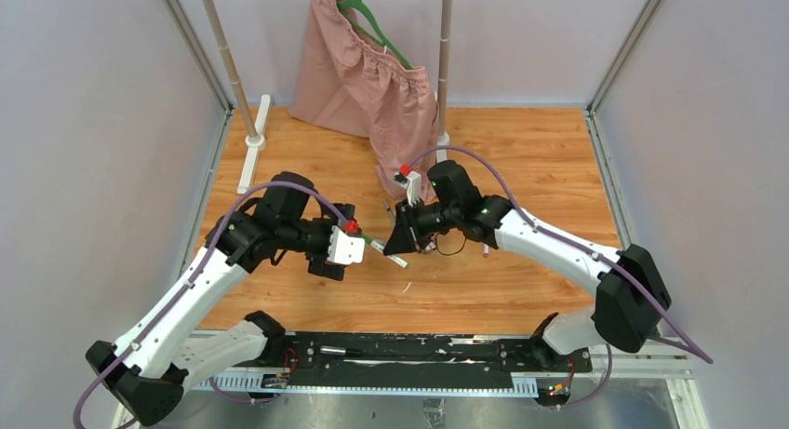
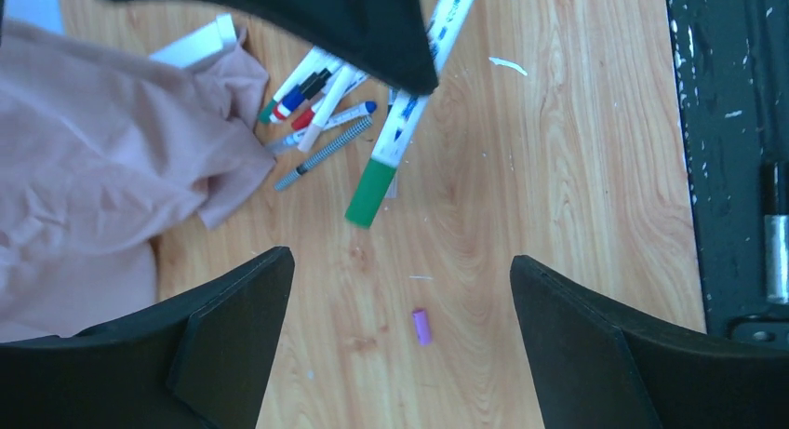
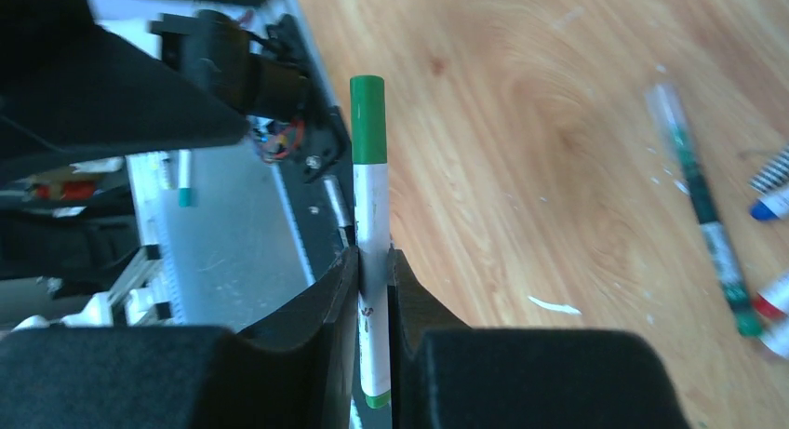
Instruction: Open the pen caps
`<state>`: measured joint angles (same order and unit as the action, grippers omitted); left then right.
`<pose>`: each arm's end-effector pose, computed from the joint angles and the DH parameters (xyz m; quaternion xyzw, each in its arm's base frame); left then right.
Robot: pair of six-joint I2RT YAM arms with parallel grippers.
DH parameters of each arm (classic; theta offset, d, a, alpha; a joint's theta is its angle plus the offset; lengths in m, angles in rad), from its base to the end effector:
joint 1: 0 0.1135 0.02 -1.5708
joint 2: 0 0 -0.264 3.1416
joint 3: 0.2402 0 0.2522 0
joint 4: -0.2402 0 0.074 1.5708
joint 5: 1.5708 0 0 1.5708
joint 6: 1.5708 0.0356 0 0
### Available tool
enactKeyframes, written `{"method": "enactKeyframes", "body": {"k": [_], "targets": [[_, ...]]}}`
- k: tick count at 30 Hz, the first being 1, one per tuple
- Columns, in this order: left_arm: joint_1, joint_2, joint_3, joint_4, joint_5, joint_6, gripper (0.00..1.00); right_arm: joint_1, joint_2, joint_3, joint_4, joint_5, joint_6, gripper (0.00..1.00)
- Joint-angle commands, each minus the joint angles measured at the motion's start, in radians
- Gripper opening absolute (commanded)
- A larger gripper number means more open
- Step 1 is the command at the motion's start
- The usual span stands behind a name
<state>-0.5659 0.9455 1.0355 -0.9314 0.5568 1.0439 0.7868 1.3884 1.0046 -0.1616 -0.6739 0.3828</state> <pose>0.1364 -0.1089 0.3316 0.7154 0.5520 -0.1683 0.3940 0.2023 0.2343 0.2842 -0.3239 0.7732 0.4958 0.2270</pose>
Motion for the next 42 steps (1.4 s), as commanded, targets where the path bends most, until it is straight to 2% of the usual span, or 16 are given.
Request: {"method": "enactKeyframes", "body": {"k": [1, 7, 20, 24, 27, 29, 30, 31, 32, 37, 42], "targets": [[-0.063, -0.034, -0.028, -0.009, -0.059, 0.15, 0.91, 0.028, 0.044, 0.088, -0.023, -0.158, 0.047, 0.0], [-0.081, -0.029, -0.039, -0.008, -0.108, 0.215, 0.85, 0.041, 0.099, 0.131, -0.023, -0.232, 0.051, 0.0], [-0.113, 0.016, -0.055, -0.007, -0.194, 0.246, 0.58, 0.051, 0.14, 0.163, 0.051, -0.269, 0.115, 0.0], [-0.114, 0.023, -0.036, -0.007, -0.201, 0.245, 0.38, 0.051, 0.15, 0.17, 0.051, -0.261, 0.12, 0.0], [-0.114, 0.022, -0.032, -0.007, -0.203, 0.24, 0.14, 0.051, 0.161, 0.174, 0.05, -0.25, 0.128, 0.0], [-0.114, 0.022, -0.034, -0.008, -0.208, 0.229, 0.01, 0.051, 0.174, 0.18, 0.045, -0.24, 0.138, 0.17], [-0.114, 0.024, -0.035, -0.007, -0.21, 0.219, 0.0, 0.051, 0.182, 0.184, 0.046, -0.236, 0.146, 0.31], [-0.114, 0.026, -0.035, -0.007, -0.209, 0.207, 0.0, 0.051, 0.186, 0.182, 0.054, -0.233, 0.155, 0.39], [-0.114, 0.028, -0.036, -0.007, -0.207, 0.191, 0.0, 0.053, 0.188, 0.178, 0.069, -0.233, 0.166, 0.42], [-0.114, 0.041, -0.023, 0.026, -0.231, 0.065, 0.0, 0.055, 0.18, 0.14, 0.152, -0.229, 0.228, 0.41], [-0.114, 0.051, -0.028, 0.033, -0.239, 0.046, 0.0, 0.054, 0.176, 0.111, 0.238, -0.219, 0.271, 0.34]]}}
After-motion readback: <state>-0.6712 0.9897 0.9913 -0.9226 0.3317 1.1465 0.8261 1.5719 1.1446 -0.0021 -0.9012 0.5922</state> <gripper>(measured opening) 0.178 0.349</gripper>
